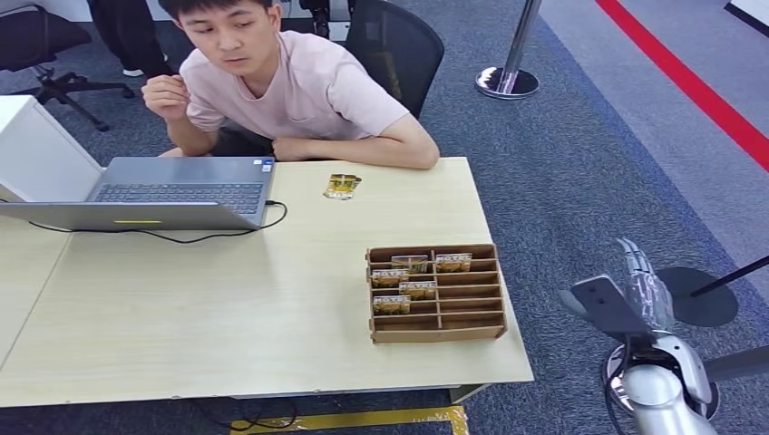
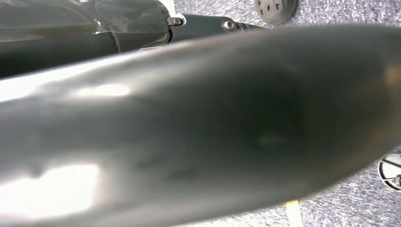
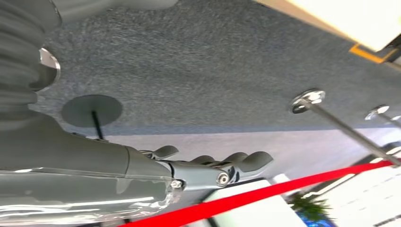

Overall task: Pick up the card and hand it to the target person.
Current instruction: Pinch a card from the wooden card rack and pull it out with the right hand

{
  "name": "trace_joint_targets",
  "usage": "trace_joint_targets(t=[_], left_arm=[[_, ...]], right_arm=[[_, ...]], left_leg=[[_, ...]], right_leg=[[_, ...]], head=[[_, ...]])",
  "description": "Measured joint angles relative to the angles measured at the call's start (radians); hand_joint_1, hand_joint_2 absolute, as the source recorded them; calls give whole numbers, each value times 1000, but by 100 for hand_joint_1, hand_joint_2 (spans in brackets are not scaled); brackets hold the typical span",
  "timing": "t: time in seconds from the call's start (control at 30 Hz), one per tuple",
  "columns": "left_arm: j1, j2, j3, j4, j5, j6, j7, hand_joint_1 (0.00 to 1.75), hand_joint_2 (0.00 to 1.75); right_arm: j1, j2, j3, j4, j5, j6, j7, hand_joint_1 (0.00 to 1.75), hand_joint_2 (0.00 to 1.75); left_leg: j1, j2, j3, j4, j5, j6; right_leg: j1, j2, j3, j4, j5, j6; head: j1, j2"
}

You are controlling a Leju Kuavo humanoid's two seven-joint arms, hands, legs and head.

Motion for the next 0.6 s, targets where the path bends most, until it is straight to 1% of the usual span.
trace_joint_targets(t=[0.2,0.4,0.47,0.6], left_arm=[[0,0,0,0,0,-2,-2,0,0],[0,0,0,0,0,-3,-8,0,0],[0,0,0,0,0,-3,-7,0,0],[0,-1,0,0,0,-4,-4,0,0]], right_arm=[[42,4,51,-90,61,32,16,0,175],[77,6,118,-174,157,35,47,1,175],[80,6,143,-187,184,35,56,6,175],[74,3,196,-192,215,35,68,21,175]], left_leg=[[0,0,0,0,0,0],[0,0,0,0,0,0],[0,0,0,0,0,0],[0,0,0,0,0,0]], right_leg=[[0,0,0,0,0,0],[0,0,0,0,0,0],[0,0,0,0,0,0],[0,0,0,0,0,0]], head=[[0,0],[0,0],[0,0],[0,0]])
